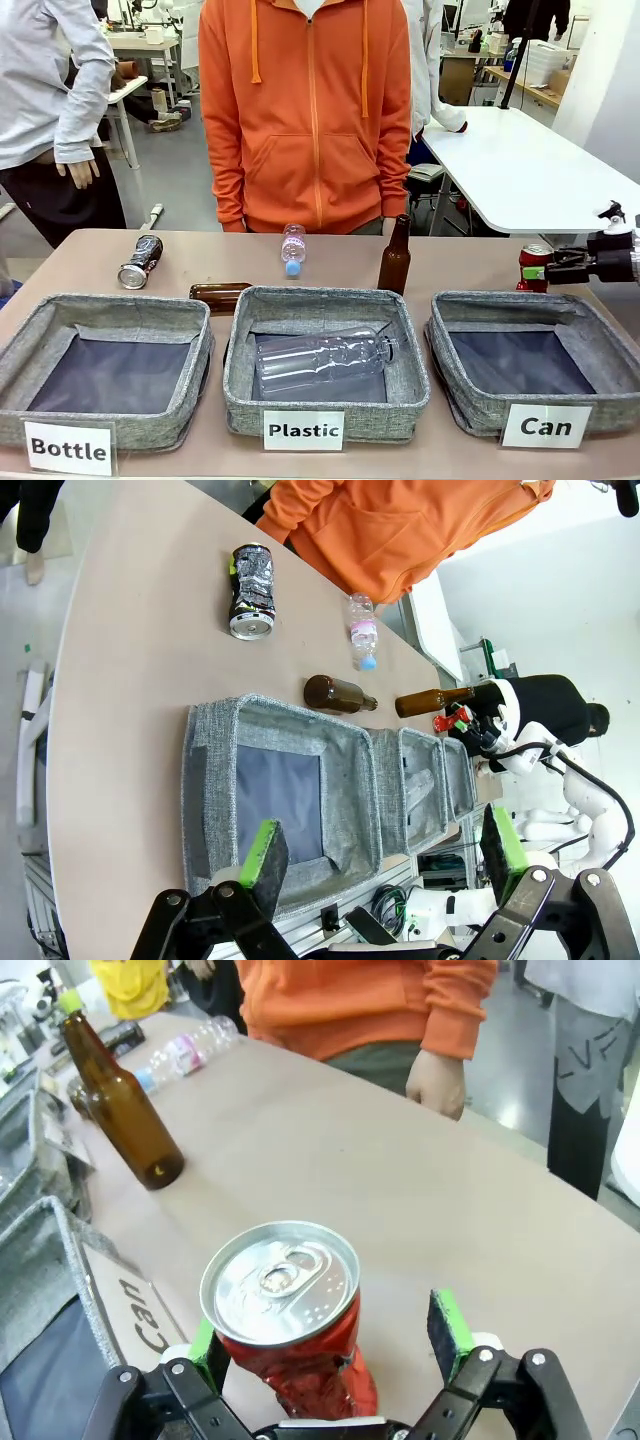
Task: Sort the can waste into the basket.
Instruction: Pick up the can waste from the table and place it in the right Fabric basket.
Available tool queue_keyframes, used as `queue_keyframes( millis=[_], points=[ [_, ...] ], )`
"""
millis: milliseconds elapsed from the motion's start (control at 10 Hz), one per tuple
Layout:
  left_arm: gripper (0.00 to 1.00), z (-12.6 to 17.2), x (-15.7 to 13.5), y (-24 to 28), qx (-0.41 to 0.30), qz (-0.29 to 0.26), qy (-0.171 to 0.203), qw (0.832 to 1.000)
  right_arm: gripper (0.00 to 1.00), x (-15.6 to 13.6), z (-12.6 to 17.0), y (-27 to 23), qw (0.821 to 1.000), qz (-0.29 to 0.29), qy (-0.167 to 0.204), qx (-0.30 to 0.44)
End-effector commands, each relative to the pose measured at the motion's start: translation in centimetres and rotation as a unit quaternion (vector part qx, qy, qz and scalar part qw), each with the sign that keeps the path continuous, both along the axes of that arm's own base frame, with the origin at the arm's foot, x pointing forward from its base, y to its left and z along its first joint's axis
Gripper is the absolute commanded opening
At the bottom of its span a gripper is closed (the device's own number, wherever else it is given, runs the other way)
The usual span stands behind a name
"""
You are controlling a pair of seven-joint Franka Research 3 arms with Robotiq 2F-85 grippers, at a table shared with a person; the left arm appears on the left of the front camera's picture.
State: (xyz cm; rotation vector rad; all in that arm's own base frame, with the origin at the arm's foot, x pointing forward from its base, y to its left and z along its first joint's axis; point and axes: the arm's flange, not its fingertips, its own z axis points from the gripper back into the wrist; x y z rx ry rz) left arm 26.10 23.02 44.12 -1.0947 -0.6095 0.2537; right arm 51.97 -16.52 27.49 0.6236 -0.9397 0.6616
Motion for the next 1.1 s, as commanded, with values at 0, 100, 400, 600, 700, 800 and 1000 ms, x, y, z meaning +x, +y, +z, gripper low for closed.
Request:
queue_keyframes(
  millis=[0,100,400,600,700,800,1000],
  points=[
    [1.00,0.11,0.21,0.06,-0.003,-0.001,-0.014,1.000,1.00,0.41,-0.66,0.31,0.999,-0.001,-0.036,0.005],
    [1.00,0.11,0.21,0.06,-0.003,-0.001,-0.014,1.000,1.00,0.47,-0.80,0.33,0.999,0.002,-0.031,0.009],
    [1.00,0.11,0.21,0.06,-0.003,-0.001,-0.014,1.000,0.00,0.34,-0.87,0.32,1.000,0.007,-0.026,0.012],
    [1.00,0.11,0.21,0.06,-0.003,-0.001,-0.014,1.000,0.00,0.28,-1.14,0.24,0.999,0.014,-0.030,0.014],
    [1.00,0.11,0.21,0.06,-0.003,-0.001,-0.014,1.000,0.13,0.28,-1.25,0.15,0.999,0.012,-0.030,0.017],
    [1.00,0.11,0.21,0.06,-0.003,-0.001,-0.014,1.000,0.03,0.24,-1.26,0.13,0.999,0.011,-0.031,0.017],
    [1.00,0.11,0.21,0.06,-0.003,-0.001,-0.014,1.000,0.00,0.10,-0.91,0.14,0.999,0.011,-0.034,0.015]
  ],
)
